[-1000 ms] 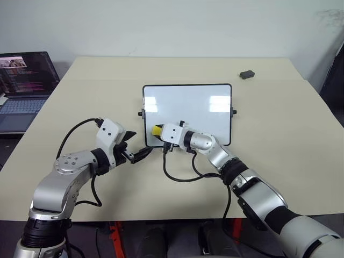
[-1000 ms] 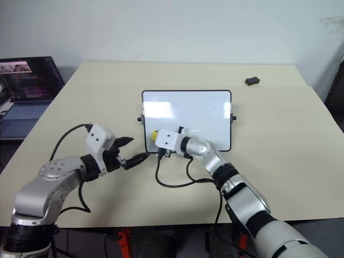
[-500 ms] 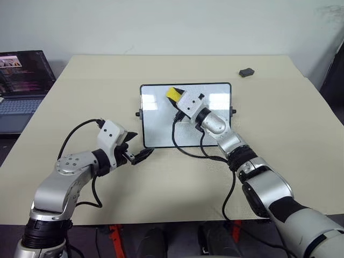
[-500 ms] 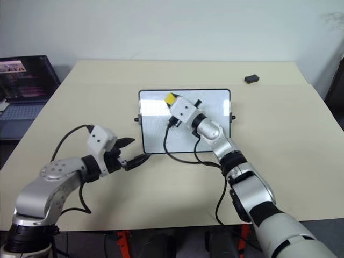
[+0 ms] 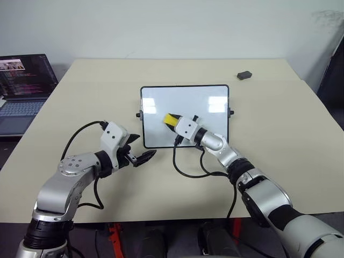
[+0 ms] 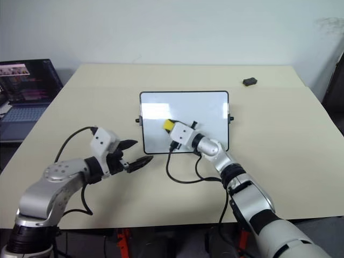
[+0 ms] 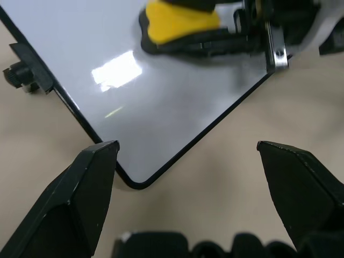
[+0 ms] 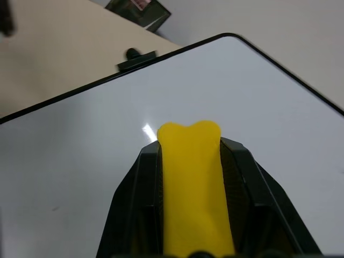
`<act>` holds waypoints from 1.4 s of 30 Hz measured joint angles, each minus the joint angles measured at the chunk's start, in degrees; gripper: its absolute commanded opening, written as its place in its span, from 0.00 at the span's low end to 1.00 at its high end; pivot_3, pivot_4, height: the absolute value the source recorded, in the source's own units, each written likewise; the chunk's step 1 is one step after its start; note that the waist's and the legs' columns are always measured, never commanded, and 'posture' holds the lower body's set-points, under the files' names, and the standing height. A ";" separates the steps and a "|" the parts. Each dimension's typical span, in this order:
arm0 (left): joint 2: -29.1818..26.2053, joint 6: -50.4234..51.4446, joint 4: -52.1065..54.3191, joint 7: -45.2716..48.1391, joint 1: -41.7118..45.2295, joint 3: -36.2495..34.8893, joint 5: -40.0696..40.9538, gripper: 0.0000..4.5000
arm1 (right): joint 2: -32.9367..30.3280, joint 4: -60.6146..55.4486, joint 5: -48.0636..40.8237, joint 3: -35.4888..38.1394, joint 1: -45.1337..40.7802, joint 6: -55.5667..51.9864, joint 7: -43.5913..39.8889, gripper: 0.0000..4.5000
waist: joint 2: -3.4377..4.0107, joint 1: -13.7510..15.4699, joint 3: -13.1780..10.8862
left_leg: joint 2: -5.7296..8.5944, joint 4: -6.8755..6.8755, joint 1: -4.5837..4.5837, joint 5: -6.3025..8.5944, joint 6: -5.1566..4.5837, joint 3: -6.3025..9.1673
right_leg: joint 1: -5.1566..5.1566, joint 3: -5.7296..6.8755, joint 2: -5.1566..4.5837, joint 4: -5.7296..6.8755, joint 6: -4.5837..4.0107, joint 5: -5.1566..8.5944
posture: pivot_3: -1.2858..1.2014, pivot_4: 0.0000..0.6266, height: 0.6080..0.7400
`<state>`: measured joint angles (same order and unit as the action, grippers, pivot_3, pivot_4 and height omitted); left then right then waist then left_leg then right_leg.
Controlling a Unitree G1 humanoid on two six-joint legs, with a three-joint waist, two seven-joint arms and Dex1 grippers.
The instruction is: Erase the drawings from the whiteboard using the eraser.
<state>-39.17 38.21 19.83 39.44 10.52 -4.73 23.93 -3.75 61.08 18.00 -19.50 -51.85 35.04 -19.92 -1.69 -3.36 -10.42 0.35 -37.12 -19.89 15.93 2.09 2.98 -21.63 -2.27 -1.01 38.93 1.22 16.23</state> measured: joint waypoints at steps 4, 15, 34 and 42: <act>0.05 -0.03 -0.02 0.05 0.87 0.10 0.00 1.00 | -0.18 -0.81 -0.06 -1.08 2.28 2.73 -2.51 0.25 | 0.00 -0.02 0.00 | 0.00 0.02 0.06 0.00 0.00 0.01 | 0.08 0.00 0.01 -0.03 0.00 0.01 | 0.52 0.24 1.00; -0.58 -2.89 0.02 3.11 0.21 2.22 -0.57 1.00 | -7.74 -21.79 -6.40 7.39 9.75 4.88 0.25 0.25 | 0.01 0.50 -0.04 | -0.04 0.07 -1.94 -0.03 0.11 0.09 | -1.80 0.12 -0.02 -0.08 0.01 -0.02 | 0.52 0.24 1.00; 3.04 -8.07 3.24 11.22 3.23 10.37 1.15 1.00 | -9.95 -80.67 -17.19 27.73 55.18 -48.24 9.36 0.25 | 0.05 1.45 -0.06 | 0.04 -0.10 -1.82 -0.09 0.13 -0.01 | -1.65 0.00 -0.01 0.02 0.06 0.01 | 0.52 0.24 1.00; 5.14 -10.34 -2.14 21.15 14.18 18.09 1.26 1.00 | -11.95 -80.87 -21.70 30.60 50.73 -61.95 8.64 0.25 | 0.05 1.55 -0.05 | 0.07 -0.07 -1.79 -0.13 0.10 0.03 | -1.58 0.03 0.09 0.03 0.06 0.00 | 0.52 0.24 1.00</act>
<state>-34.04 27.87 17.68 60.58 24.70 13.37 25.20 -15.70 -19.79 -3.70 11.10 -1.12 -26.91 -11.28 -1.64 -1.81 -10.47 0.42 -37.19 -21.68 15.80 2.19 3.01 -23.21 -2.24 -0.92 38.96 1.28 16.23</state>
